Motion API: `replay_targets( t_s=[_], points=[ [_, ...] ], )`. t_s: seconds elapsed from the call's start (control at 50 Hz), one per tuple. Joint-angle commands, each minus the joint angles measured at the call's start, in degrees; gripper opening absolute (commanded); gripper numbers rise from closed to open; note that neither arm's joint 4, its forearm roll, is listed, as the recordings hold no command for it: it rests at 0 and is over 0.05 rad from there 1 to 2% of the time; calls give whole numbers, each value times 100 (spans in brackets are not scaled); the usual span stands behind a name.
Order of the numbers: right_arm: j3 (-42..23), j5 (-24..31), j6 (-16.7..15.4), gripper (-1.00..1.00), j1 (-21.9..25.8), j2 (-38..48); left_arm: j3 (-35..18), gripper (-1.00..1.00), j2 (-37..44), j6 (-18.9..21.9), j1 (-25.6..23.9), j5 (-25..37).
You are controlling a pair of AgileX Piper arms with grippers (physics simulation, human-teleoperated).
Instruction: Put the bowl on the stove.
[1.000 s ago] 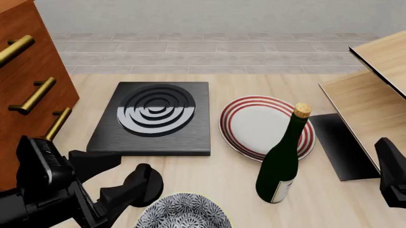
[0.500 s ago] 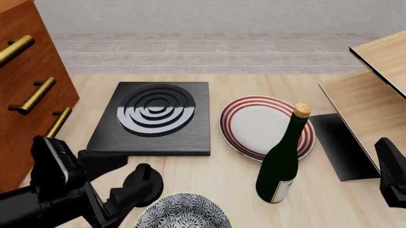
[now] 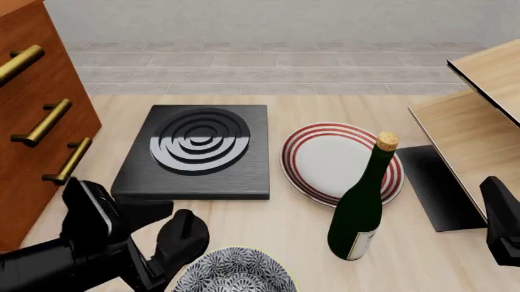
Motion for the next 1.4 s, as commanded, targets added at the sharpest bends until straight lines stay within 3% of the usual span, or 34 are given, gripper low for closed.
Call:
replay_targets(
  t_s=[0.02,0.42,0.98,1.04,1.06,1.4],
  points=[
    [0,0,1,100,-1,0,40,100,227,-28,34,-205],
    [0,0,-1,100,0,0,-35,100,1199,-174,-204,-899],
    [0,0,-1,100,0,1,4,100,1682,-114,-272,-1253],
    [0,0,1,100,-1,0,-125,100,2118,-455,-454,-1427],
    [0,0,-1,100,-1,0,-22,100,1987,-217,-387,-1520],
    [0,0,-1,100,0,0,-25,100,2657,-331,-450,-2065]
  ],
)
